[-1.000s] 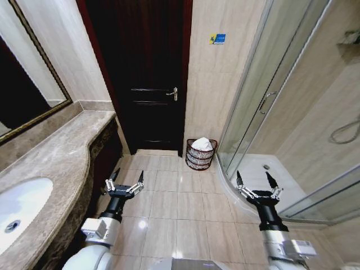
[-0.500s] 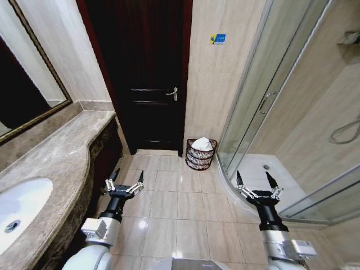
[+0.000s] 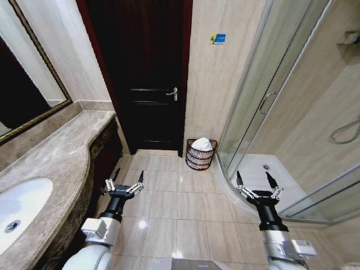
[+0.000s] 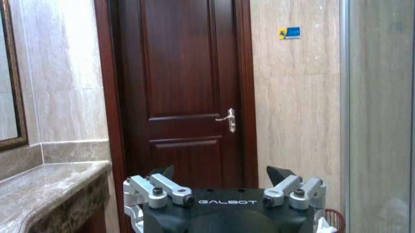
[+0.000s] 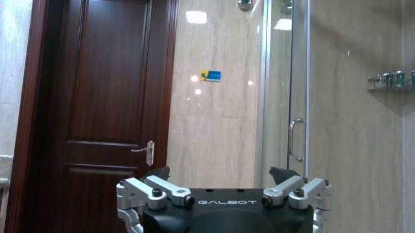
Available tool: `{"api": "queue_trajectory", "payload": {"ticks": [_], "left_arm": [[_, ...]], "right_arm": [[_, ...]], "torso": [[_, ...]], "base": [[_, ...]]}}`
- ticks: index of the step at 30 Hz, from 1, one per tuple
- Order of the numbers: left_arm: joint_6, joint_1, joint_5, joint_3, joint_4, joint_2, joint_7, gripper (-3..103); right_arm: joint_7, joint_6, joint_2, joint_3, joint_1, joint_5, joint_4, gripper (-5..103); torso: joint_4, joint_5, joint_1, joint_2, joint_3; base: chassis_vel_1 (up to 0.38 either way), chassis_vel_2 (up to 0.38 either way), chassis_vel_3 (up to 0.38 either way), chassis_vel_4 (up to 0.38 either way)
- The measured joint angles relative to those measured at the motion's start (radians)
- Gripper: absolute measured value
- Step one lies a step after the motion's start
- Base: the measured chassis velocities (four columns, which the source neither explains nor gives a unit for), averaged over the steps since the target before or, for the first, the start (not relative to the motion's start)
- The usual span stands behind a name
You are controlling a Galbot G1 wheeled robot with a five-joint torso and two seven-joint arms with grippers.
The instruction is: Discard the used towel into the hamper.
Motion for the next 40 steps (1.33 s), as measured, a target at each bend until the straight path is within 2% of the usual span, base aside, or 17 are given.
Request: {"api": "queue_trajectory", "payload": {"ticks": [40], "left_arm": [[0.0, 0.0, 0.0, 0.0, 0.0, 0.0, 0.0, 93]], "right_arm": [[0.0, 0.0, 0.0, 0.0, 0.0, 0.0, 0.0, 100]], "torso": [[0.0, 0.0, 0.0, 0.0, 0.0]], "base": [[0.0, 0.0, 0.0, 0.0]]}}
